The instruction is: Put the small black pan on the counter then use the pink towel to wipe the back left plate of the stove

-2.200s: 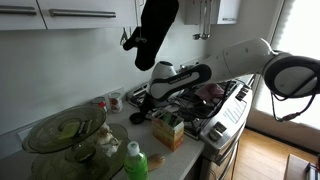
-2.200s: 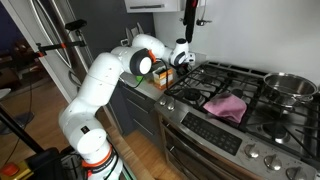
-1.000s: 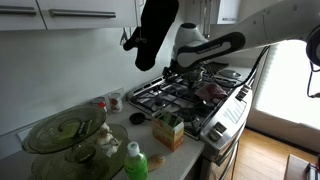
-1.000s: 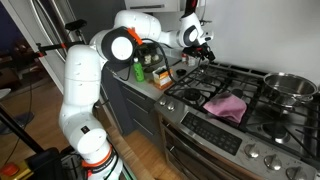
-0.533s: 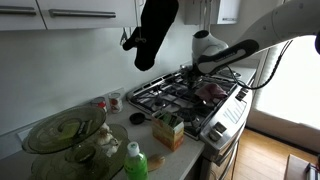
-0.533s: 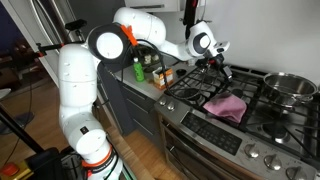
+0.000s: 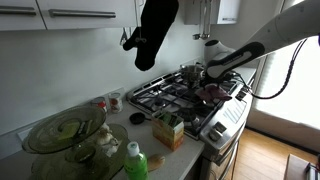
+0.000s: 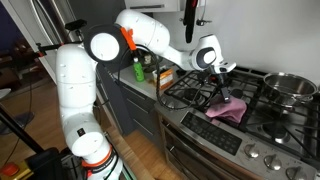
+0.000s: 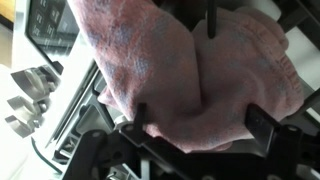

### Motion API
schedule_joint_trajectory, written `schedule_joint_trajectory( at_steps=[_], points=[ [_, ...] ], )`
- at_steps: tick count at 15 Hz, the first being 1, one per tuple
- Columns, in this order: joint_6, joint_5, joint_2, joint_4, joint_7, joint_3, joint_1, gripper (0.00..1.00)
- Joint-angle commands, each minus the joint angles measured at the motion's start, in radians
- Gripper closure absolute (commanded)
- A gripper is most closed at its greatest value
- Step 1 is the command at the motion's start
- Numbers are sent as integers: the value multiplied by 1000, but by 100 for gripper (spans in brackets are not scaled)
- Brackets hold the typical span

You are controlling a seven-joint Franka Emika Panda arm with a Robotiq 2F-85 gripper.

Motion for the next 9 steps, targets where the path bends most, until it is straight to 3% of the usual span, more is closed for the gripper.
schedule_joint_trajectory(
  at_steps=[1, 3, 5, 9],
  points=[
    [0, 79, -44, -68, -9, 36, -47, 5],
    [0, 100, -47, -72, -12, 40, -55, 29],
    [23, 118, -44, -75, -15, 47, -64, 36],
    [96, 159, -37, -78, -27, 63, -73, 69]
  ],
)
